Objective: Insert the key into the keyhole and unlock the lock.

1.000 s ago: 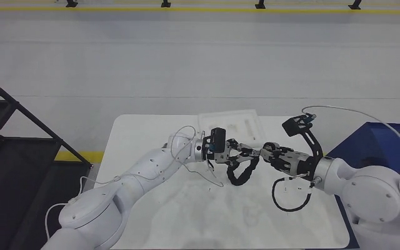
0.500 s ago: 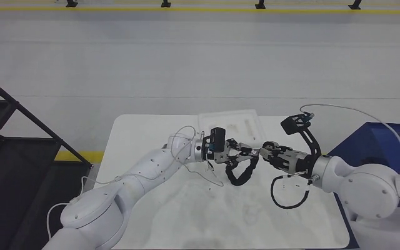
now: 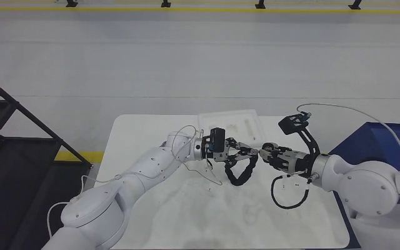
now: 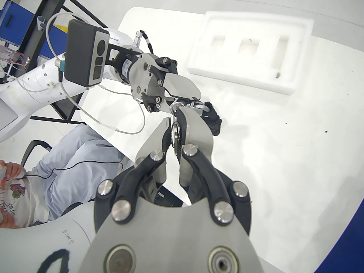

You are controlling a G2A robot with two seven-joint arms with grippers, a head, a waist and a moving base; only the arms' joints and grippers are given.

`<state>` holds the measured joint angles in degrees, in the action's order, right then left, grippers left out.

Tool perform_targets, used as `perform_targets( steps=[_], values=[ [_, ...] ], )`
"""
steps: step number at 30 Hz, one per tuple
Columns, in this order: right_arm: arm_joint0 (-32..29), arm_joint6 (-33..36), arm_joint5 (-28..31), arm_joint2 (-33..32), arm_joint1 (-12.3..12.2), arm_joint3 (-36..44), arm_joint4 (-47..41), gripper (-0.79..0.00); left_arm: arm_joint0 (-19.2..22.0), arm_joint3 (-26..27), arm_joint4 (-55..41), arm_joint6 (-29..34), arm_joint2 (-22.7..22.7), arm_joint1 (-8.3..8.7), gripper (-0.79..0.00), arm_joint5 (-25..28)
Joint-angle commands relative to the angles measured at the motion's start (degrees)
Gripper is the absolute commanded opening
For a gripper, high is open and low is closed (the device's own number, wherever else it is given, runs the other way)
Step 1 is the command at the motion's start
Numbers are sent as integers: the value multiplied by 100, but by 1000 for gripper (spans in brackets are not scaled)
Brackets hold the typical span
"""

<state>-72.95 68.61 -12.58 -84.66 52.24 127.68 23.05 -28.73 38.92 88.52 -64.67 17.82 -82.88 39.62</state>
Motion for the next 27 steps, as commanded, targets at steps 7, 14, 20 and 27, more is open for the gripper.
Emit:
perform_targets(
  steps=[7,14,20,27],
  values=[
    [8,21,-46,22,-18,-51,-17,-785,48,-36,213,-34,66,-37,-785,-39],
    [12,21,-58,30,-33,-71,-40,-785,40,-57,325,-28,129,-64,-785,-36],
    [40,75,-105,76,-52,-75,88,-785,62,-43,509,40,173,-77,-785,-142],
    [116,87,-165,187,-61,-111,186,-785,45,-1,601,34,266,-66,-785,-169]
  ],
)
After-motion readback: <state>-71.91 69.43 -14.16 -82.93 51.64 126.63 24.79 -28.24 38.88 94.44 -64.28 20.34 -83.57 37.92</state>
